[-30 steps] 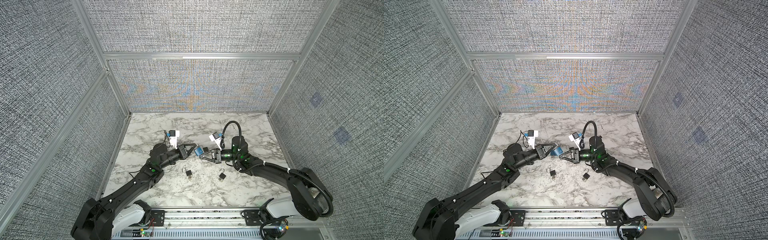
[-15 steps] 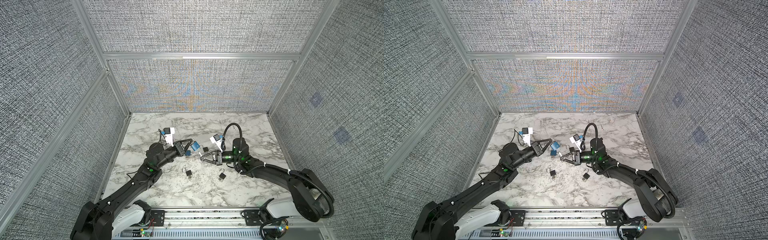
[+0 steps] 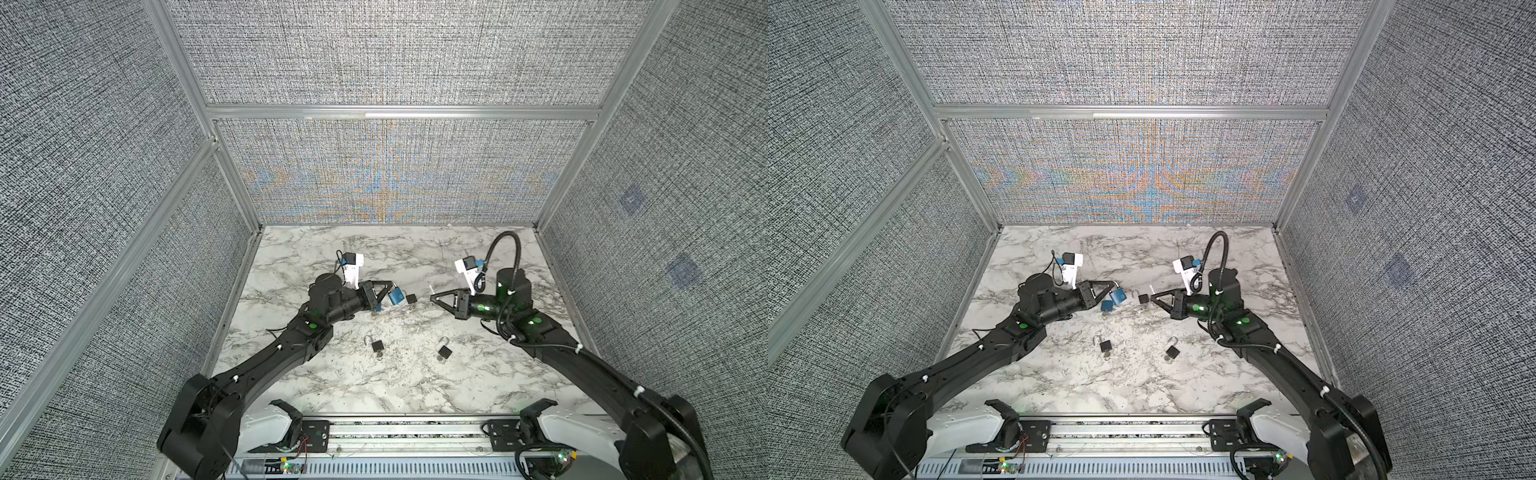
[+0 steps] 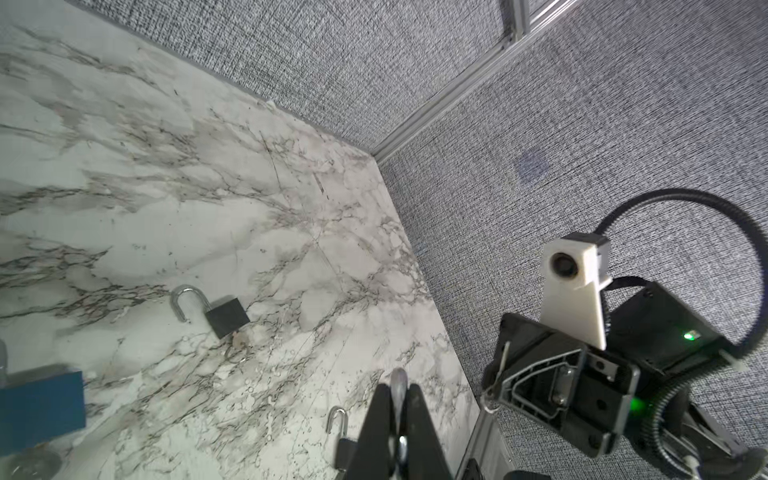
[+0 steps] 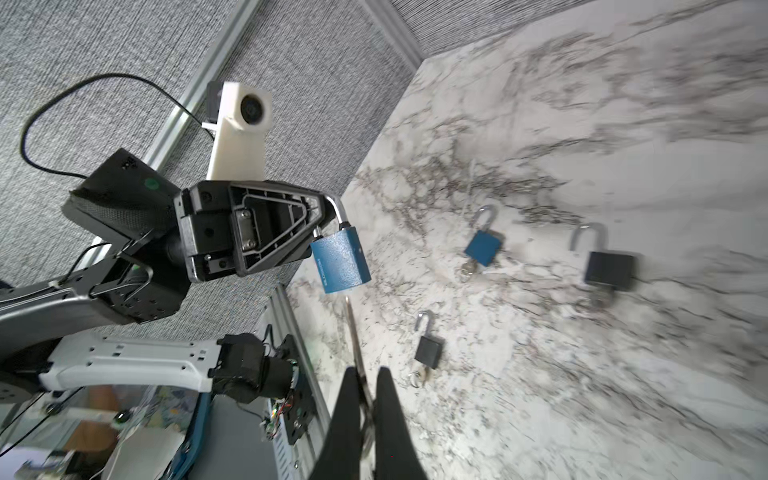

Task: Lock with the key

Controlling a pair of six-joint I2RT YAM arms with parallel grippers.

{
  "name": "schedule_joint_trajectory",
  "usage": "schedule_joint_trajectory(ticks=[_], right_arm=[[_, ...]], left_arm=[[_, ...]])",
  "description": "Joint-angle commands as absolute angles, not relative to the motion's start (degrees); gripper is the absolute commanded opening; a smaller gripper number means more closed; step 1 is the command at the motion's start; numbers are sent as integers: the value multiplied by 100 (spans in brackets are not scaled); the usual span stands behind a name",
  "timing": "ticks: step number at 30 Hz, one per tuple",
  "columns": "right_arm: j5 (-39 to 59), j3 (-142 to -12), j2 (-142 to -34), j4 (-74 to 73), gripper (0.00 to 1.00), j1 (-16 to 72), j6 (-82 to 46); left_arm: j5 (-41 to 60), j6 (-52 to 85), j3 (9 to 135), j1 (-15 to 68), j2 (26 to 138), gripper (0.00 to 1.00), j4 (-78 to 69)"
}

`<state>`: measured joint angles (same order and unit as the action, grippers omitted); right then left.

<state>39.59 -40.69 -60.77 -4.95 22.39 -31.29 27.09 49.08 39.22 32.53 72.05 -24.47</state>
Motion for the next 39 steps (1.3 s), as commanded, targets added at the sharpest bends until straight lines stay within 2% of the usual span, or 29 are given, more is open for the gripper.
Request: schedule_joint_trajectory(ticks=[1,6,18,28,39], right_arm=[[3341,-4035,-5670,246,0,2021,-2803],[3172,-4116,-5387,852,0,1392,-2731],[4014,-4202,-5432,1174,0,208,-2871],[4166,-4057,-5428,1134,0,-157,-2817],[4236,-4109,-5729,1221,0,-253,-2669]], left_arm=[[3103,4578,4270,3351,7651,0,-2481],[3357,4245,5073,3561,8586,0,-2231],[3773,4407,6880,4070,10853,0,-2475],[4000,4763,8551,4350,12550,0,-2349],[3892,5182,9741,4522,13668,0,-2003]])
